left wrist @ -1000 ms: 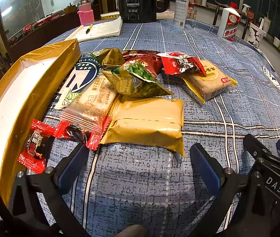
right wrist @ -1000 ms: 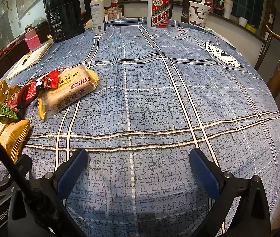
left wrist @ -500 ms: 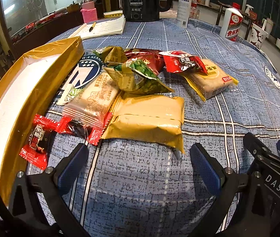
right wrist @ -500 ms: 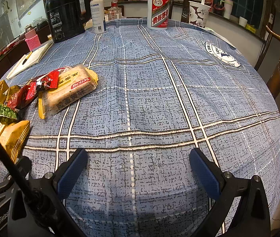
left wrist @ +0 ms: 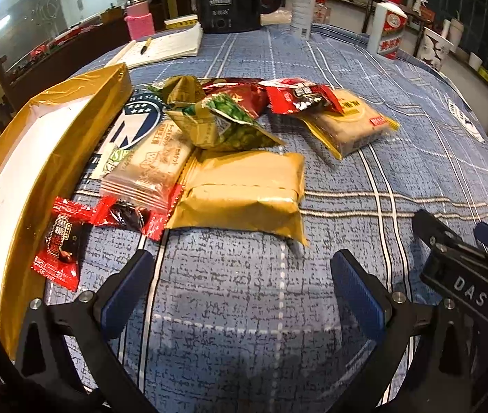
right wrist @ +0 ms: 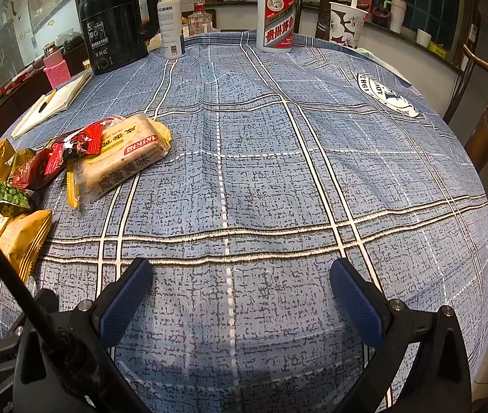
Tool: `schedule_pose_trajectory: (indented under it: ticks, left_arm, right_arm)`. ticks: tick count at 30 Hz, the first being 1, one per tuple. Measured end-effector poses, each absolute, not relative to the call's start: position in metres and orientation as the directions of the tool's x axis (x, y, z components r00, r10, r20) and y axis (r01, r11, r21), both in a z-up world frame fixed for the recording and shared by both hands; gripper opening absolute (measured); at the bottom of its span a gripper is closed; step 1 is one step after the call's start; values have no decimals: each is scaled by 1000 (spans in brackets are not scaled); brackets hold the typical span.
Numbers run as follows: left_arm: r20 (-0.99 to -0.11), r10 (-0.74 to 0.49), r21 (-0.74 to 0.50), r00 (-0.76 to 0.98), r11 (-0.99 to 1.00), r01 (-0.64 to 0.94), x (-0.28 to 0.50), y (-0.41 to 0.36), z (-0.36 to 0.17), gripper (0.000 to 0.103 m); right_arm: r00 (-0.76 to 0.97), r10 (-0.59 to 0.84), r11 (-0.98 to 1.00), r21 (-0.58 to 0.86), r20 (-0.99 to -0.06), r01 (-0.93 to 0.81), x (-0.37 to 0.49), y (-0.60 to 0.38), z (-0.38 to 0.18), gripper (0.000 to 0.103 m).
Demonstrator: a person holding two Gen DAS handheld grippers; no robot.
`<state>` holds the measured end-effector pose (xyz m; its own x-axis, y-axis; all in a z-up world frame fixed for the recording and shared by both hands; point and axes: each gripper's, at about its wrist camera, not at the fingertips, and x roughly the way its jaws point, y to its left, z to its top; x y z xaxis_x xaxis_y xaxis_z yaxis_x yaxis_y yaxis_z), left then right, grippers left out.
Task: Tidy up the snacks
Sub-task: 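Move both tools toward the snack pile beside the white tray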
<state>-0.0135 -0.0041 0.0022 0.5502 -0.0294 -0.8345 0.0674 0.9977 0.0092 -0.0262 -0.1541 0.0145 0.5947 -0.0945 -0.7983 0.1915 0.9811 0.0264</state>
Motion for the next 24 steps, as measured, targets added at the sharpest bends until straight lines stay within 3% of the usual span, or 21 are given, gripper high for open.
schedule_pose_trajectory:
  ticks: [4, 6, 10, 13, 15, 17, 21, 24]
  left_arm:
    - [-830, -77, -26, 553, 995, 99, -21, 3, 9, 83]
    - [-822, -145, -114, 551, 989, 91, -25, 14, 19, 83]
    - [-771, -174, -163, 612, 984, 75, -41, 30, 43, 83]
    - [-738, -196, -195, 646, 978, 74, -55, 40, 57, 83]
    - [-721, -204, -205, 662, 976, 78, -61, 43, 63, 83]
    - [-710, -214, -213, 670, 973, 84, -66, 46, 67, 83]
    - [-686, -240, -251, 687, 964, 86, -77, 60, 76, 83]
    - [-671, -233, -256, 704, 964, 75, -84, 72, 82, 83]
  right_arm:
    - [595, -87, 983, 29, -799, 183, -26, -155, 15, 103]
    - [595, -77, 985, 31, -800, 169, -24, -155, 15, 103]
    - [624, -44, 984, 73, -781, 161, -29, -158, 21, 88]
    - [648, 26, 959, 201, -761, 198, -36, -171, 25, 80]
    - [640, 71, 929, 283, -766, 236, -40, -178, 27, 71]
    - [629, 183, 894, 394, -756, 213, -44, -181, 29, 53]
    - [636, 313, 822, 537, -706, 192, -55, -176, 29, 50]
    - [657, 341, 810, 565, -672, 157, -62, -163, 39, 49]
